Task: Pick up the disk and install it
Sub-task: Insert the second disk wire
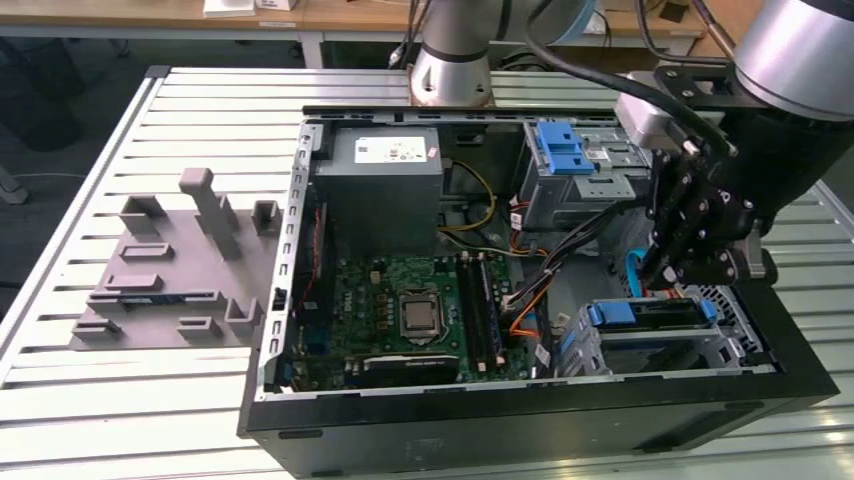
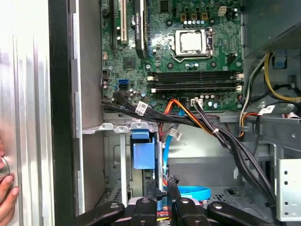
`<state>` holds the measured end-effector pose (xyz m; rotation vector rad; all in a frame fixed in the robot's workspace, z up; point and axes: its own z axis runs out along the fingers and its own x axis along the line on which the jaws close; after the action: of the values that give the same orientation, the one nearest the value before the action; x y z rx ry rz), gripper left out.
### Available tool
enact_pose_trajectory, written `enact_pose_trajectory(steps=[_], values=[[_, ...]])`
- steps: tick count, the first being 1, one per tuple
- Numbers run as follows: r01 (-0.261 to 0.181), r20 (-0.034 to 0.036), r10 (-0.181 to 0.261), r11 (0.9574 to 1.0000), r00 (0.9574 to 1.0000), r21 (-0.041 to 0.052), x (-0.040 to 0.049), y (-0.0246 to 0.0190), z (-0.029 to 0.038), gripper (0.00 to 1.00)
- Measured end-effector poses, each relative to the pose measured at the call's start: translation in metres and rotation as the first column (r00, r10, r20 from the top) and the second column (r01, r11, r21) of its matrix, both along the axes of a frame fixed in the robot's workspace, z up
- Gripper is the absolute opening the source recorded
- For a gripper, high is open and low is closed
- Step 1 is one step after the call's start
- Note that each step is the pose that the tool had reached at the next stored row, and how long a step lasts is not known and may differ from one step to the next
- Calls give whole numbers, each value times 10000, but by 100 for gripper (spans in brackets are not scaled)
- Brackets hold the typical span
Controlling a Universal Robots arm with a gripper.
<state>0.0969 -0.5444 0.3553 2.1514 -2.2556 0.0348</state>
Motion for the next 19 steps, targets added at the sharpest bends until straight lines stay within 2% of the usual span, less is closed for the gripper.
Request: enact_pose_trajectory(steps=[3,9,16,17,19], values=[[-1,0,1,10000,10000,32,6,-33,-32,24],[0,0,0,10000,10000,35,10,-37,-94,24],[0,0,0,10000,10000,36,11,-37,-104,22],[0,0,0,10000,10000,38,11,-37,-104,16],[0,1,0,10000,10000,41,12,-31,-105,16]])
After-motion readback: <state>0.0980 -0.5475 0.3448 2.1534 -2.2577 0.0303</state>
